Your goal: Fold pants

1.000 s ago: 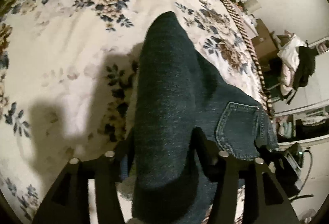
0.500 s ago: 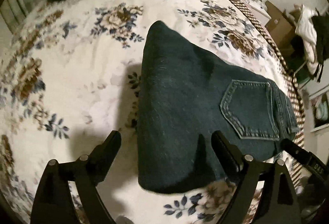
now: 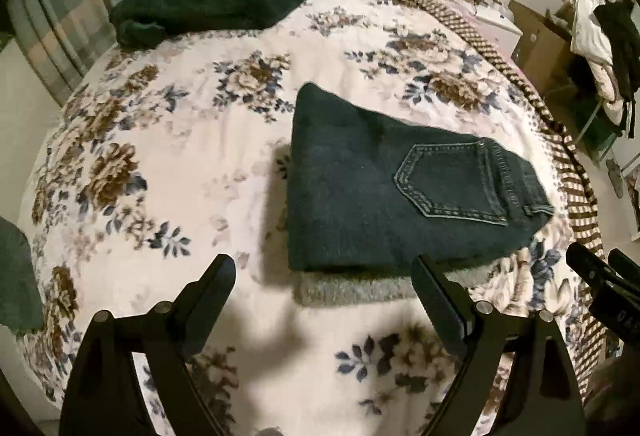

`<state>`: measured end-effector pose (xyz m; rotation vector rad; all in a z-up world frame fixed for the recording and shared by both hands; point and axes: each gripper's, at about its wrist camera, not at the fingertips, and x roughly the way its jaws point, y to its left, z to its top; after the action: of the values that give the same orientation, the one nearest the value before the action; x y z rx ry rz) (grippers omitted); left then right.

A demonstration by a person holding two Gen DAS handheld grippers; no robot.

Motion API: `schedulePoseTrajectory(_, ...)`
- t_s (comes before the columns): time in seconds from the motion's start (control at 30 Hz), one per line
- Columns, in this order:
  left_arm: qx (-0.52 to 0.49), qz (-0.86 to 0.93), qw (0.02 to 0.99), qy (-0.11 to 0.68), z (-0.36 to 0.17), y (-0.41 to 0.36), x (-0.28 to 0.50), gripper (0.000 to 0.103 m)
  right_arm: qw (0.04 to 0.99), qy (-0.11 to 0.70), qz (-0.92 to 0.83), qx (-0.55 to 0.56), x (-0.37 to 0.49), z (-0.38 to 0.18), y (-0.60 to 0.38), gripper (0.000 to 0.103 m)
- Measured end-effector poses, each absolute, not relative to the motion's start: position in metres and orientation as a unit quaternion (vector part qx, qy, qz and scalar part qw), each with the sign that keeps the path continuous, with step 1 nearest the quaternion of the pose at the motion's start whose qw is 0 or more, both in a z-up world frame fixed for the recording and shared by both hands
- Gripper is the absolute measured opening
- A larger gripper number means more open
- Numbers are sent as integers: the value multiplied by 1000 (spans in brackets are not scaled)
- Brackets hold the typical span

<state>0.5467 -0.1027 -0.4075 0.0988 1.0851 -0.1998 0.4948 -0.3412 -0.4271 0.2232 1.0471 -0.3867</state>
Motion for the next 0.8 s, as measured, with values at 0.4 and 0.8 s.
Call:
schedulePoseTrajectory(0.4, 29, -92, 873, 478, -313, -95, 466, 90, 868, 460, -169, 75, 411, -323, -308, 103)
schedulePoseTrajectory(0.8, 37, -89, 894, 438, -214, -94, 362, 90, 898, 413, -132, 69, 305, -196, -286, 103)
